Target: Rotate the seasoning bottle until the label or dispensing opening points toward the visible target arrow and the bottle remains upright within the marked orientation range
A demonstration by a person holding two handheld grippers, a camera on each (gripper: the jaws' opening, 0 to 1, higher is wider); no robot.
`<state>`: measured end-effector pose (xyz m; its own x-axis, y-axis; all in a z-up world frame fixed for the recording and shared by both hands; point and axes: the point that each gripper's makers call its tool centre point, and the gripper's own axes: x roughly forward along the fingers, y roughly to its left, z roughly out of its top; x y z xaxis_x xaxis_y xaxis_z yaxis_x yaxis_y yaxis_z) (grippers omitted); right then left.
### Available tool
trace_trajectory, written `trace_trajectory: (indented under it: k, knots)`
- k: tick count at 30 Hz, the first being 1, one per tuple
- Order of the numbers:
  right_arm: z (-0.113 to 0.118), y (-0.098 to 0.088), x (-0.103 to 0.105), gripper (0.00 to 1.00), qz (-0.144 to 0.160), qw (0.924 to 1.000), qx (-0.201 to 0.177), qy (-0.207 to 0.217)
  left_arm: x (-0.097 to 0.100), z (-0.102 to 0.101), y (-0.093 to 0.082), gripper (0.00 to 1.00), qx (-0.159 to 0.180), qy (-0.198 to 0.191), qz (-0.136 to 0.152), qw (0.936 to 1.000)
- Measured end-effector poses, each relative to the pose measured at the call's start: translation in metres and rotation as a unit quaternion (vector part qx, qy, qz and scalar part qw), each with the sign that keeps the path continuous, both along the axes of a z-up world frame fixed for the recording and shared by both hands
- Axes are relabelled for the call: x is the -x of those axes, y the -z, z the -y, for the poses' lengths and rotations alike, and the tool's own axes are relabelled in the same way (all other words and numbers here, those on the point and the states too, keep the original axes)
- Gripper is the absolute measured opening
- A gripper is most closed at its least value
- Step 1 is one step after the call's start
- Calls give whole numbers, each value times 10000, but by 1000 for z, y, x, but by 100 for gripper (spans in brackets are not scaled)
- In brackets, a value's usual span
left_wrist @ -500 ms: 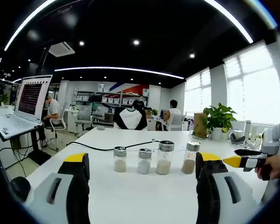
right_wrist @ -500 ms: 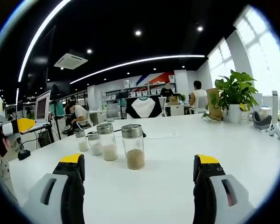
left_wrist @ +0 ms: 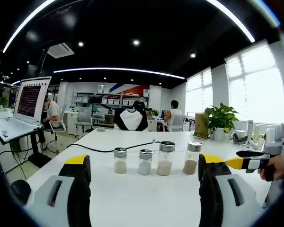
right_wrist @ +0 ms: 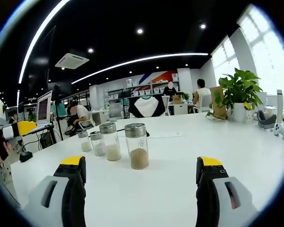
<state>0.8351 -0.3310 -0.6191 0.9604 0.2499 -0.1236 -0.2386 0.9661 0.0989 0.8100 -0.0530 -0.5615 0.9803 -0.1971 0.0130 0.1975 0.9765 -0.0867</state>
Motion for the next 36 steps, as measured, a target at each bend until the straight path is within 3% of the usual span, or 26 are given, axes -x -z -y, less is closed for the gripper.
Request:
trace_trajectory:
  k: [16,27,29,31,34,36]
  knots:
    - [-16,-4,-1,99,-58,9998,-66,-168,4,4,-1,100,-5,36,2,10000]
    - [-51,-27,-16,97,107,9982,11,-597,8,6,1,100,-1,79,-24,10000]
    - [-57,-36,-20,95,283,9967,-174,-738,8,6,0,100,-9,81,-10,10000]
    - [-60,-40,-24,95,276,9960,-358,-767,8,5,0,100,-8,78,-18,10000]
    - [-68,-39,-34,94,296,9958,75,-863,8,3,0,100,-8,69,-22,10000]
    - [-74,-40,-39,94,298,9952,43,-929,8,3,0,100,-12,61,-24,10000]
